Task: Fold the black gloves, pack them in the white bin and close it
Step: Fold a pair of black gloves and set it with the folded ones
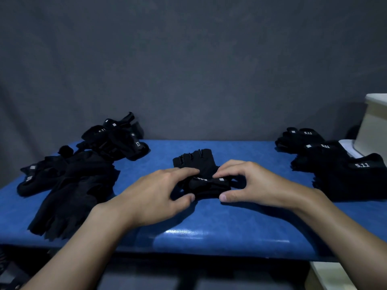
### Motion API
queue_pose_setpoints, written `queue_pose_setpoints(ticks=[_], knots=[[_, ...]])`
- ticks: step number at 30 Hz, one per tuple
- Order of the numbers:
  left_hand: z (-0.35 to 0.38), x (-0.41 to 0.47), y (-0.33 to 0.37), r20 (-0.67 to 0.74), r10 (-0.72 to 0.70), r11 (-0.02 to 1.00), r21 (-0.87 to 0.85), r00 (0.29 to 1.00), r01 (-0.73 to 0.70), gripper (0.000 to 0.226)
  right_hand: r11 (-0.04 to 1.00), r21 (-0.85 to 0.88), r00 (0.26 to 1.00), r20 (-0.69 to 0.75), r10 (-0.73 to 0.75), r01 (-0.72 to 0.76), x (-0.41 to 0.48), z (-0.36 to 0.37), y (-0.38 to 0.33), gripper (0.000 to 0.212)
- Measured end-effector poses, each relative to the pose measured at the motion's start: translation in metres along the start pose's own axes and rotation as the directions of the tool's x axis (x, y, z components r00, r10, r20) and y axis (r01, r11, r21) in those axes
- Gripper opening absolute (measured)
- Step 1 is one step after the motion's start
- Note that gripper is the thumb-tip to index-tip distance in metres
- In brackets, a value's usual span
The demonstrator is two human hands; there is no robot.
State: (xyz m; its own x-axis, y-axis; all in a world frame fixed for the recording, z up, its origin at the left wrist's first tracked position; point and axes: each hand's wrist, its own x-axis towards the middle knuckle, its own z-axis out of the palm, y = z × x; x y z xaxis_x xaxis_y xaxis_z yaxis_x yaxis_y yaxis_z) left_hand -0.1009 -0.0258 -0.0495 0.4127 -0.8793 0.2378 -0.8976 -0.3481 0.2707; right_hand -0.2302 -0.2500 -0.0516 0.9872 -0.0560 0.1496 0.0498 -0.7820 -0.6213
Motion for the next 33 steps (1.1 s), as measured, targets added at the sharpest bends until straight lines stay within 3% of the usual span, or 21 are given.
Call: queue_pose_setpoints(ticks=[4, 8, 15, 22, 28, 31, 33], knots=[[0.0012, 0.0026, -0.0007, 0.043, -0.002, 1.000, 0.020, 0.999, 0.001, 0.069, 0.997, -0.071, 0.999, 0.039, 0.027, -0.024, -0.0012, -0.0002, -0.0016, 0.050], [0.0025, 0.0048, -0.0013, 0.015, 0.003, 1.000, -0.008, 1.000, -0.003, 0.060, 0.997, -0.074, 0.998, -0.059, 0.021, -0.025, 0.0002, 0.0028, -0.0017, 0.055], [0.0069, 0.0047, -0.0056, 0.001, 0.004, 1.000, -0.015, 1.000, -0.004, 0.072, 0.997, -0.080, 0.986, -0.165, 0.001, -0.015, 0.0000, 0.0048, -0.0046, 0.041], [0.0078, 0.0078, -0.0074, -0.056, 0.006, 1.000, -0.021, 0.998, -0.007, 0.054, 0.999, -0.018, 0.983, -0.182, 0.027, -0.030, 0.0011, 0.0039, -0.0020, 0.036], [0.0099, 0.0081, -0.0094, -0.103, -0.030, 0.992, -0.123, 0.994, 0.017, 0.021, 0.996, 0.080, 0.985, -0.168, 0.039, -0.026, 0.0023, 0.0057, 0.0015, 0.038], [0.0098, 0.0088, -0.0088, -0.144, -0.071, 0.981, -0.188, 0.987, 0.044, 0.010, 0.983, 0.180, 0.994, -0.096, 0.044, -0.026, 0.0005, 0.0026, -0.0025, 0.050], [0.0091, 0.0094, -0.0078, -0.166, -0.108, 0.967, -0.248, 0.980, 0.064, 0.006, 0.977, 0.214, 0.998, -0.065, 0.016, -0.002, -0.0001, 0.0025, -0.0034, 0.040]])
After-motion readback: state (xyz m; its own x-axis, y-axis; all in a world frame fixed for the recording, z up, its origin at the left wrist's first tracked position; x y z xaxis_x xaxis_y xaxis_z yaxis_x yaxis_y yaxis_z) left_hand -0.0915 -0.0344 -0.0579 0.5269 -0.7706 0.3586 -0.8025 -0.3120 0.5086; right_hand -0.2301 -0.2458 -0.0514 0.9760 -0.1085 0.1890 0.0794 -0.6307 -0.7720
